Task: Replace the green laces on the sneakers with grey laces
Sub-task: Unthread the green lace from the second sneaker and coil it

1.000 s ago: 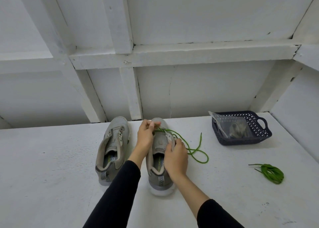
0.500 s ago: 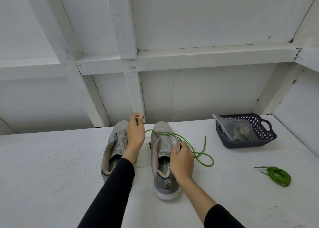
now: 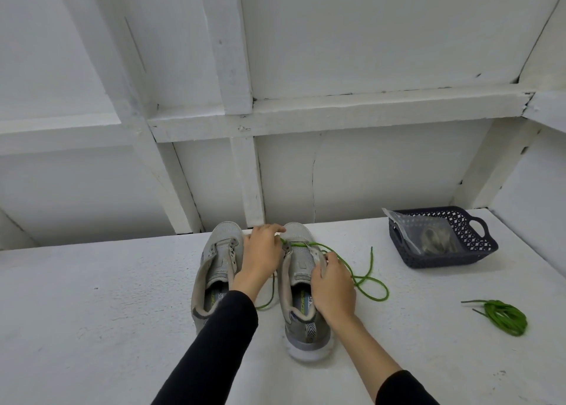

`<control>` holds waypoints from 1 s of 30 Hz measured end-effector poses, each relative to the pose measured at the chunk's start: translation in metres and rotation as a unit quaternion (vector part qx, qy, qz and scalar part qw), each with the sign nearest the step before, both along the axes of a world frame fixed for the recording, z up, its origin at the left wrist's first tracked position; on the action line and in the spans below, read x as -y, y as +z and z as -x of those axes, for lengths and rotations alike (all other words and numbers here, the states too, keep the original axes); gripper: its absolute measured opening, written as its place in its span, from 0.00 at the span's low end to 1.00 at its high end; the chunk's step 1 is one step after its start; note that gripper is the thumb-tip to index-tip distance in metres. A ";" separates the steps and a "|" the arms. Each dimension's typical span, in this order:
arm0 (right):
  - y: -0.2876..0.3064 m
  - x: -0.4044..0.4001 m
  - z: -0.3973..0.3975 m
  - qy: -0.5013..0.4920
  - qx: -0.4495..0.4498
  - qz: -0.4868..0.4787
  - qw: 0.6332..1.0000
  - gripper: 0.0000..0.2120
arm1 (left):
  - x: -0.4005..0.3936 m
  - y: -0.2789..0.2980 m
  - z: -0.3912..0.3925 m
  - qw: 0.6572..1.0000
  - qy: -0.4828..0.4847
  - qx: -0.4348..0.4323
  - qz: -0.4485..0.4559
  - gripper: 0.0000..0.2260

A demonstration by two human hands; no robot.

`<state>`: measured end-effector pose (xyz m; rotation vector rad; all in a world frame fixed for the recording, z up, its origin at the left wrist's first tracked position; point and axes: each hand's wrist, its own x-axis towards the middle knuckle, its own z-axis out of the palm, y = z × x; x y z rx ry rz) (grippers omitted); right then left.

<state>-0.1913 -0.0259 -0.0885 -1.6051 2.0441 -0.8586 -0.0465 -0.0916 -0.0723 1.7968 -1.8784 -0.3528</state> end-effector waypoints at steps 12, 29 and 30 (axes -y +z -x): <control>0.001 0.012 -0.005 0.087 -0.048 0.013 0.995 0.21 | 0.024 -0.019 -0.009 0.992 0.031 -0.120 -0.037 0.11; -0.001 0.009 -0.006 0.053 -0.023 0.006 0.998 0.21 | 0.031 0.078 -0.046 0.902 0.125 -0.409 0.064 0.06; -0.001 0.009 -0.007 0.053 -0.023 0.005 0.998 0.21 | 0.029 0.070 -0.044 0.936 0.095 -0.338 0.035 0.05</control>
